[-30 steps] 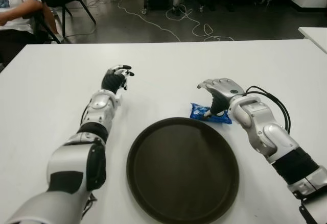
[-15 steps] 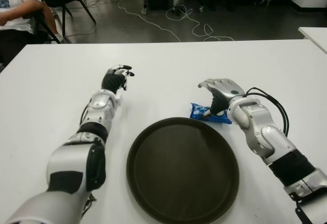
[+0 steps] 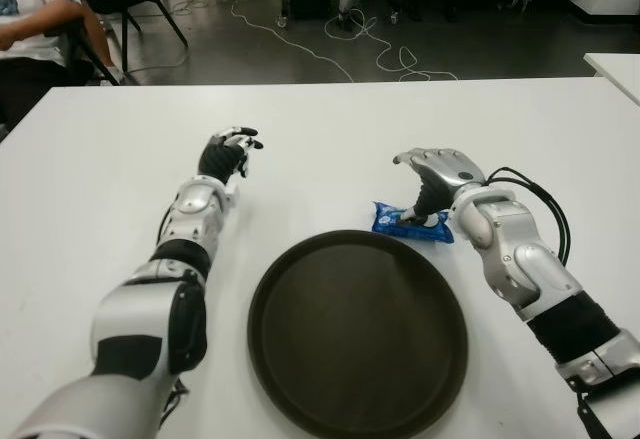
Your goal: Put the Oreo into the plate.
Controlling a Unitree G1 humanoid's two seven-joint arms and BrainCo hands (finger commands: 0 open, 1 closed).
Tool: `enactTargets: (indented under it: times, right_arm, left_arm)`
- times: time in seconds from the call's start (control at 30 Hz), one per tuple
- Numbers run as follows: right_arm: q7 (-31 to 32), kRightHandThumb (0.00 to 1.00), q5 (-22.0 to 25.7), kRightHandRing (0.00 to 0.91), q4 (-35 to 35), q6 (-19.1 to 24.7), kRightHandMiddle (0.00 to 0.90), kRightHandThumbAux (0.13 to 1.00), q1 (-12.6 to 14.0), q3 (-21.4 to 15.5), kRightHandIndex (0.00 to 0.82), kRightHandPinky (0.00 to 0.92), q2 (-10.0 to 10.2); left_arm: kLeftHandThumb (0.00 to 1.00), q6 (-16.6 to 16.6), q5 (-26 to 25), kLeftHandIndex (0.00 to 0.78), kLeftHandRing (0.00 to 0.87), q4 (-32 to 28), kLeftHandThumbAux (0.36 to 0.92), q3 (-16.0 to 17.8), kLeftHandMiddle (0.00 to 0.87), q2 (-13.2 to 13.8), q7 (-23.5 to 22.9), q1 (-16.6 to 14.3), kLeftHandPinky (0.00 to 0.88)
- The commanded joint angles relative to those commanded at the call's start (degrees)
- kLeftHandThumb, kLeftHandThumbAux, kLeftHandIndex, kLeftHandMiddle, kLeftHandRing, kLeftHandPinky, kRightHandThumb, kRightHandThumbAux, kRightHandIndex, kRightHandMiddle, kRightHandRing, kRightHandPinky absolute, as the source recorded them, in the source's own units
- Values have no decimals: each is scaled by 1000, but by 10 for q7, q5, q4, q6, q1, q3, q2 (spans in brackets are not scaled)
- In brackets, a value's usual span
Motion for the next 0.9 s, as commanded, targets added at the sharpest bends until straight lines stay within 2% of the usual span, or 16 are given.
enactTargets:
  times: [0.3,0.7,0.9]
  right_arm:
    - [-3,0,4,225,-13,-7,230,733,5,-11,181,180,-9]
    - [1,0,3,258,-10,-6,256,749,3,-16,183,220,-10]
    - [16,0,3,266,-13,3,264,727,1,-17,200,234,-10]
  left_arm:
    - [849,-1,2,404,840,1,667,-1,521,2,0,0,837]
    - [850,-5,1,405,843,1,667,1,524,2,0,2,834]
    - [850,-3,4,404,844,1,667,-1,526,2,3,1,836]
